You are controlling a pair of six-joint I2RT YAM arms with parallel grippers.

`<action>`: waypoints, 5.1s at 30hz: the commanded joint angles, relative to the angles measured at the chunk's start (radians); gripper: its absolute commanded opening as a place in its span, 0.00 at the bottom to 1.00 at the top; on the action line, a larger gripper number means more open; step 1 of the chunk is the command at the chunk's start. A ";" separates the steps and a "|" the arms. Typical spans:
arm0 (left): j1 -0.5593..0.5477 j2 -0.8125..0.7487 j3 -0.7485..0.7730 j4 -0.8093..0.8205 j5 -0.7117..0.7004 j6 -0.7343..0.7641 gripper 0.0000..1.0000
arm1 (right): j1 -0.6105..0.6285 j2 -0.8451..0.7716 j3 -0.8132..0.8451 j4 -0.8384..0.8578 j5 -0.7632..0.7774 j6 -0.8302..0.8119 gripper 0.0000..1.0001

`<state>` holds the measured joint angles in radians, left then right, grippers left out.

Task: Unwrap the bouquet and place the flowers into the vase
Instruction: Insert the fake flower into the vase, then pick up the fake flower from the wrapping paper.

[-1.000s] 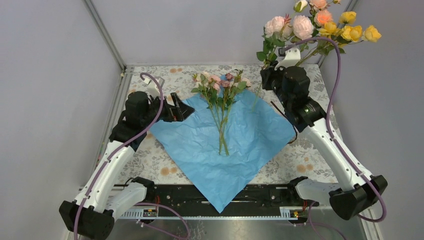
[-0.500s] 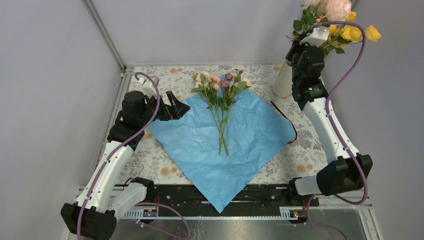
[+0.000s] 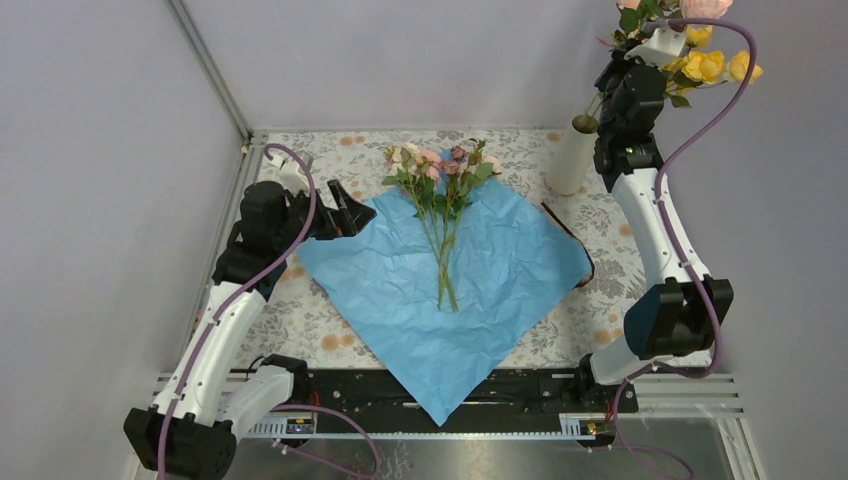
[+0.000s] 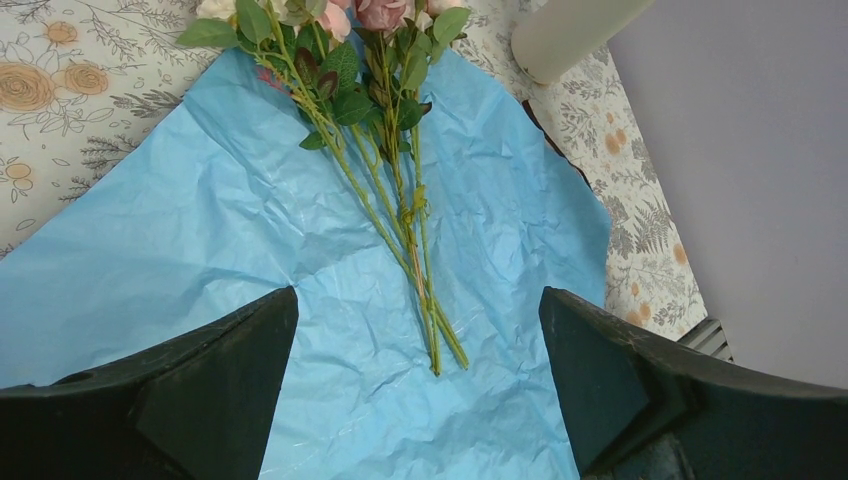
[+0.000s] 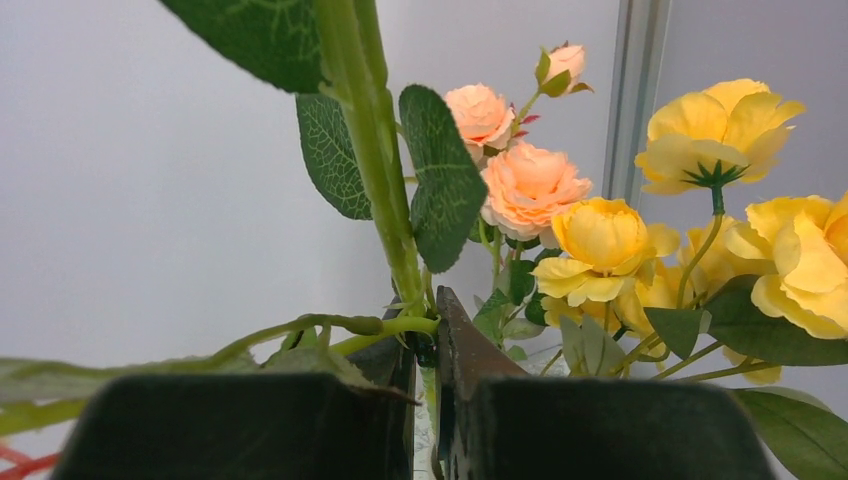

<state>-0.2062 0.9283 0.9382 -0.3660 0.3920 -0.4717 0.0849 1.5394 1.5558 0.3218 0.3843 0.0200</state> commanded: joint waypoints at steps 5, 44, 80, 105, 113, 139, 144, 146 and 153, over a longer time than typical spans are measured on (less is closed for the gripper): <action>0.010 -0.019 0.001 0.030 0.032 -0.001 0.99 | -0.044 0.053 0.020 0.028 0.022 0.012 0.00; 0.014 -0.022 -0.007 0.044 0.073 -0.007 0.99 | -0.077 0.177 -0.111 -0.119 0.012 0.180 0.40; 0.005 0.012 -0.019 0.031 -0.019 -0.051 0.94 | -0.077 -0.214 -0.369 -0.228 -0.592 0.232 0.80; -0.646 0.466 0.063 0.200 -0.563 -0.211 0.62 | -0.065 -0.548 -0.684 -0.570 -0.853 0.424 0.71; -0.718 0.687 0.222 0.168 -0.657 -0.127 0.52 | -0.064 -0.641 -0.790 -0.605 -0.829 0.450 0.70; -0.744 0.982 0.402 0.074 -0.764 -0.014 0.45 | -0.065 -0.705 -0.847 -0.660 -0.831 0.459 0.70; -0.743 1.004 0.417 0.062 -0.791 -0.016 0.45 | -0.065 -0.704 -0.842 -0.680 -0.826 0.443 0.70; -0.743 1.006 0.417 0.055 -0.812 -0.018 0.44 | -0.065 -0.703 -0.844 -0.680 -0.825 0.441 0.70; -0.743 1.016 0.410 0.050 -0.831 -0.025 0.44 | -0.065 -0.694 -0.842 -0.680 -0.834 0.442 0.70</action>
<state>-0.9482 1.9350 1.3144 -0.3237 -0.3946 -0.5007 0.0139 0.8463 0.6914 -0.3565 -0.4465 0.4732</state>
